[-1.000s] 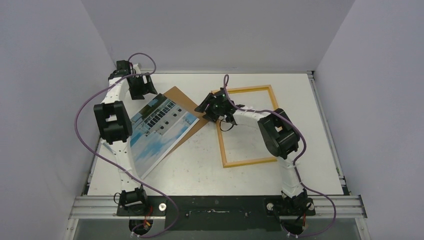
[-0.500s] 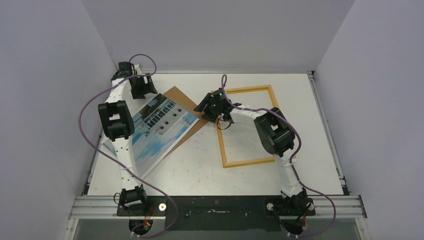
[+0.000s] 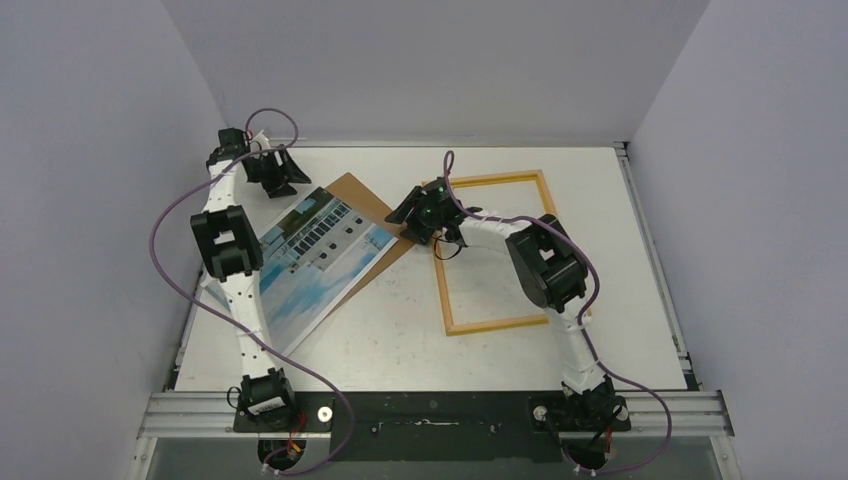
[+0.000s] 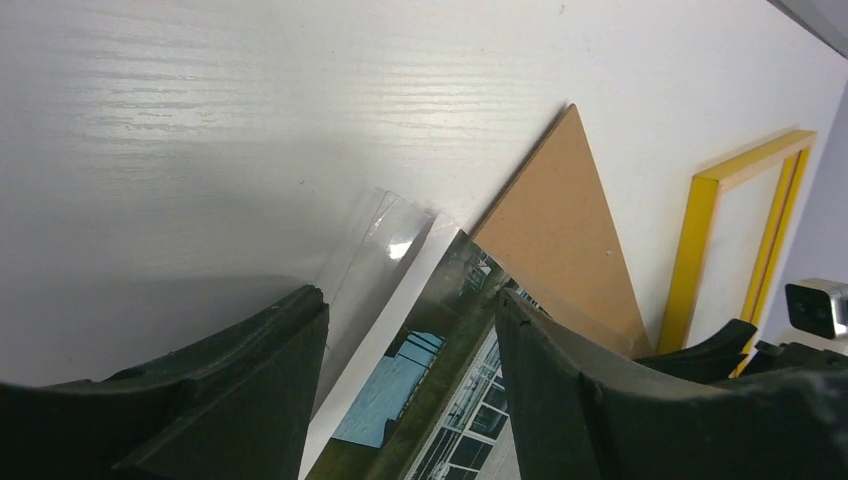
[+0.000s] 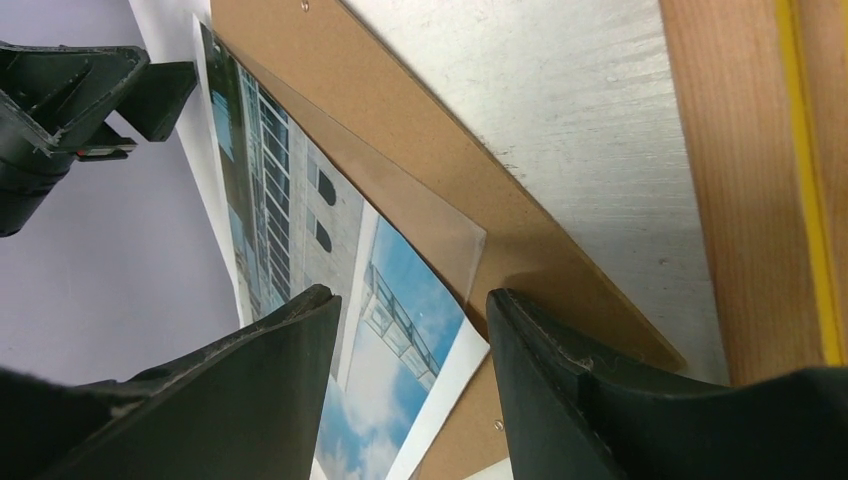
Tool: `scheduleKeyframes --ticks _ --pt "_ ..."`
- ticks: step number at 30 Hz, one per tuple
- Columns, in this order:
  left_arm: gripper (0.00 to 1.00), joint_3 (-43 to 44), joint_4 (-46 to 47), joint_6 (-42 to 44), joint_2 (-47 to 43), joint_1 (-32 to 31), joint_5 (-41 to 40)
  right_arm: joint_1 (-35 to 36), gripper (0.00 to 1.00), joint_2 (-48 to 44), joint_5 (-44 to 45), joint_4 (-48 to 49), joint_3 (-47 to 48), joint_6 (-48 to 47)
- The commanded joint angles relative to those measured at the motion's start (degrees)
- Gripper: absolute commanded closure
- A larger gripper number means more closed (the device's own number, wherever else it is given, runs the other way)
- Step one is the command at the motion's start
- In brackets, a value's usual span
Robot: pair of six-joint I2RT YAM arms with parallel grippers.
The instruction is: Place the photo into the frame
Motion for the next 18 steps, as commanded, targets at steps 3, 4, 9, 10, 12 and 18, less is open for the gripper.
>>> scheduleKeyframes --ticks 3,4,9,10,12,18 --pt "0.4 0.7 -5.4 -2.1 5.0 0.4 4.9 0.9 0.43 4.1 -2.9 -0.6 0.1 1.8" --pt "0.4 0.5 -5.5 -2.4 5.1 0.5 5.3 0.8 0.43 4.2 -3.0 -0.4 0.1 2.1" --pt "0.42 -1.7 -1.5 -6.8 5.4 1.8 10.7 0.9 0.43 4.4 -3.6 0.2 -0.1 2.3" --pt "0.43 -2.1 -0.2 -8.7 5.5 2.3 12.0 0.9 0.43 4.4 -3.6 0.1 -0.2 2.4" --pt "0.46 -2.6 2.3 -11.2 5.7 3.0 14.5 0.9 0.43 4.5 -3.9 0.5 -0.6 2.6" --pt "0.52 -5.0 8.3 -14.8 4.5 3.1 18.6 0.9 0.43 4.6 -6.6 9.4 -2.4 4.8"
